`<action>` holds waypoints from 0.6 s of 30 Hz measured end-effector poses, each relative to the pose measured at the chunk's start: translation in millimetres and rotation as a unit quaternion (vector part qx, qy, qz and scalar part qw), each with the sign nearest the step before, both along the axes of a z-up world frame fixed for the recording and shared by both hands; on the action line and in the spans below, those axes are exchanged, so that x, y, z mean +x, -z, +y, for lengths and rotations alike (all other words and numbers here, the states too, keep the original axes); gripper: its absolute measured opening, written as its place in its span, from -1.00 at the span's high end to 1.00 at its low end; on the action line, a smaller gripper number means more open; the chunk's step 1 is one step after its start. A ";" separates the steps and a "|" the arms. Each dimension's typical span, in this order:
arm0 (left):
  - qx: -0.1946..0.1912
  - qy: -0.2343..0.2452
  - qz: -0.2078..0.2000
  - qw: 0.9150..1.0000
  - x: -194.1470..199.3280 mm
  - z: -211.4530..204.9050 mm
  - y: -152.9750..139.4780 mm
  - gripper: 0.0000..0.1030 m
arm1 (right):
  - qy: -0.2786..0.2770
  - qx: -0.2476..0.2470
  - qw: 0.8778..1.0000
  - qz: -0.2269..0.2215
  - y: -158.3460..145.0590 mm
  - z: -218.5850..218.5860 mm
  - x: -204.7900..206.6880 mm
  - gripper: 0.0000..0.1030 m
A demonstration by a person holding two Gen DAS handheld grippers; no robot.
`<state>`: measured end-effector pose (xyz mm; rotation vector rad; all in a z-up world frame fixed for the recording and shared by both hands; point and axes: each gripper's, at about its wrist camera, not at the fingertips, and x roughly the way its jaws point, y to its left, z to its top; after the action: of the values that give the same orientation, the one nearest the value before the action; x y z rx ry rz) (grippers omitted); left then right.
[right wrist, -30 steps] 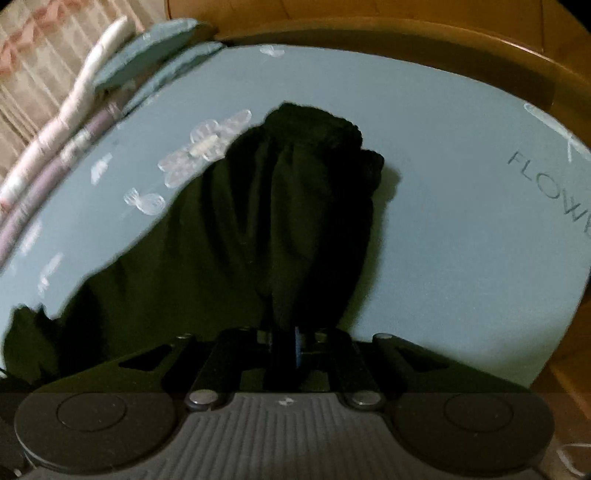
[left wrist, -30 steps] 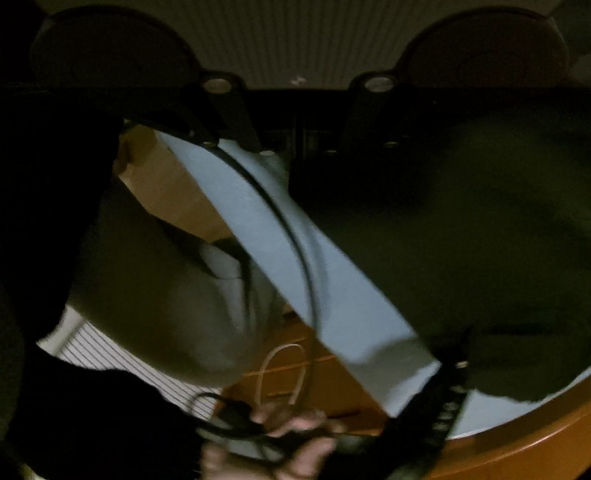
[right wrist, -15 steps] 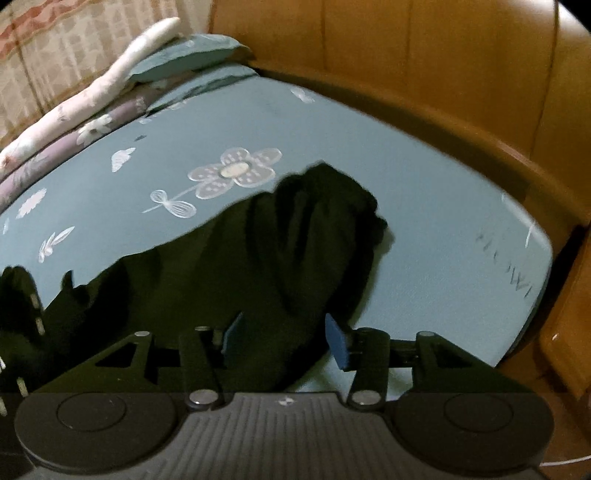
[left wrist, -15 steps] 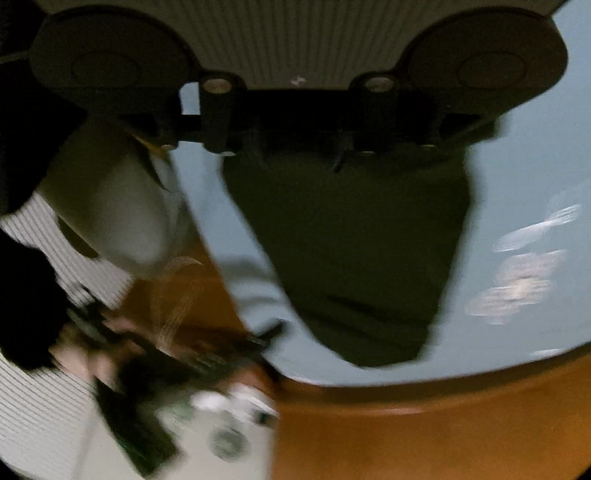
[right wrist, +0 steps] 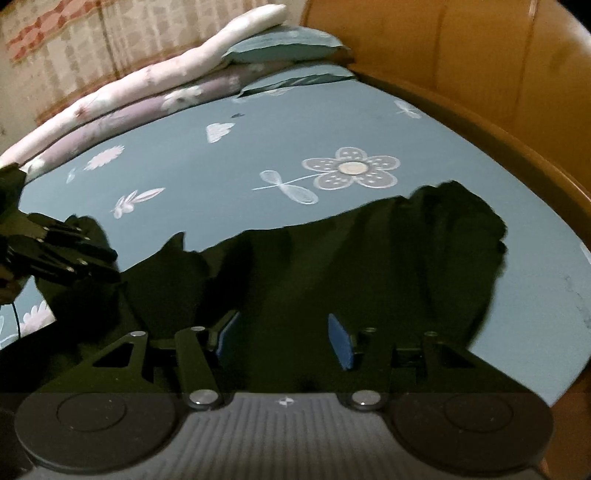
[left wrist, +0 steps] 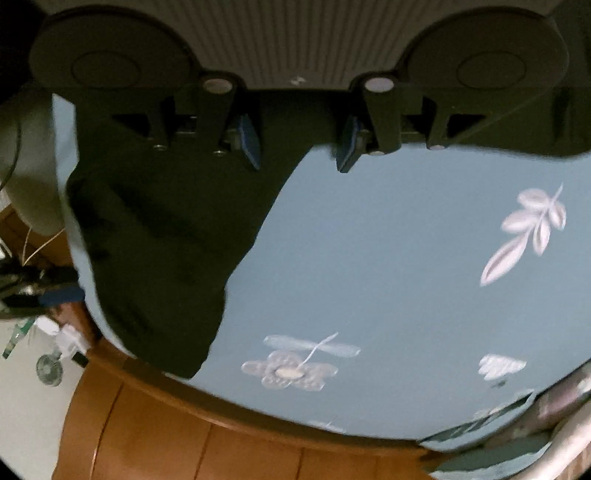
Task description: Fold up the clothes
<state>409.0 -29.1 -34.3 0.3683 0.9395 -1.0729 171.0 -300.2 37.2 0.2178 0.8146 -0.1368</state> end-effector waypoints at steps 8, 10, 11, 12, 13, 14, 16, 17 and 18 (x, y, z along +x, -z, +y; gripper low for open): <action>-0.019 0.005 0.005 1.000 1.6 1.5 0.9 0.12 | -0.025 0.007 1.000 0.006 5.0 16.1 15.6 -0.12; -0.033 0.013 0.009 0.999 2.5 -8.2 -2.0 0.12 | -0.025 0.008 1.000 0.009 7.4 19.0 17.2 -0.12; -0.042 0.023 0.011 0.999 3.1 -14.8 -4.2 0.11 | -0.025 0.009 1.000 0.010 8.0 19.4 17.6 -0.12; -0.052 0.033 0.014 0.998 3.8 -21.5 -6.3 0.10 | -0.024 0.010 1.000 0.010 8.2 19.7 17.4 -0.12; -0.061 0.047 0.016 0.997 3.7 -30.0 -8.0 0.08 | -0.023 0.011 1.000 0.011 8.3 19.4 17.1 -0.13; -0.068 0.059 0.016 0.996 3.8 -36.8 -8.5 0.05 | -0.022 0.012 1.000 0.011 8.4 19.2 16.9 -0.13; -0.082 0.087 0.021 0.993 5.0 -53.6 -7.1 0.01 | -0.019 0.011 1.000 0.011 8.8 18.6 16.0 -0.16; -0.085 0.096 0.028 0.991 6.8 -61.8 -4.9 0.00 | -0.017 0.013 1.000 0.011 9.1 17.6 15.6 -0.17; -0.087 0.105 0.035 0.990 8.6 -70.1 -2.7 -0.01 | -0.016 0.014 1.000 0.012 9.5 16.7 15.4 -0.17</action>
<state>417.6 -99.1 -31.6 0.2912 0.8739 -1.3583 186.4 -283.6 27.7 0.2292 0.8431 -0.0984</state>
